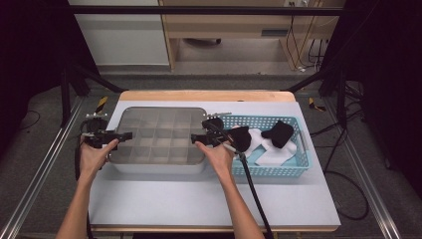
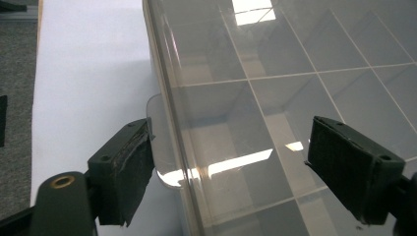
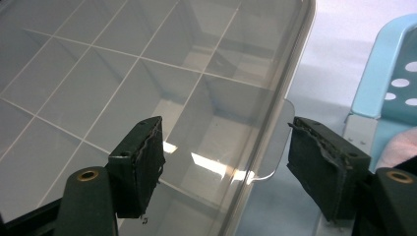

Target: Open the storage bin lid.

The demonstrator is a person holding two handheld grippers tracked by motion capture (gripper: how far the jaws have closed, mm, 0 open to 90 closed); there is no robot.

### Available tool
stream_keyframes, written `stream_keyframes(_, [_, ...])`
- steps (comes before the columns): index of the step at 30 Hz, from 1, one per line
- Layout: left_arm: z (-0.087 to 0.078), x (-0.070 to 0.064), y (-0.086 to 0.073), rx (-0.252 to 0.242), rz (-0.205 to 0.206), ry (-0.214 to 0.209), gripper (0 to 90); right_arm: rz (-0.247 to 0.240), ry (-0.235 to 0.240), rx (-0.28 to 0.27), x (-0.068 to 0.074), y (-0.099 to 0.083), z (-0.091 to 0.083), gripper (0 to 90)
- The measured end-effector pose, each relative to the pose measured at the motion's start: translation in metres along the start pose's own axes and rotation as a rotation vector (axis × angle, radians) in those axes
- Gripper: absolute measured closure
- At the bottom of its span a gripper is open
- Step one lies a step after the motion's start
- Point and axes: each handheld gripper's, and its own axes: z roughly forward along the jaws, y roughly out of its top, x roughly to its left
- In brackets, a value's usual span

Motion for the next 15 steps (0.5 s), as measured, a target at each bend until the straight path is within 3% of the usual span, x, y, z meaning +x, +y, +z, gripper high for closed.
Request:
stream_keyframes(7, [-0.0048,0.0024,-0.0029,-0.015,-0.021,-0.001,23.6,0.017,-0.007,0.008,0.0007,-0.0008,-0.0018,31.9])
stream_keyframes(15, [-0.0057,0.0021,-0.0025,-0.016,-0.024,0.004,24.9,0.056,0.031,-0.012,-0.0079,0.0026,-0.0004,36.0])
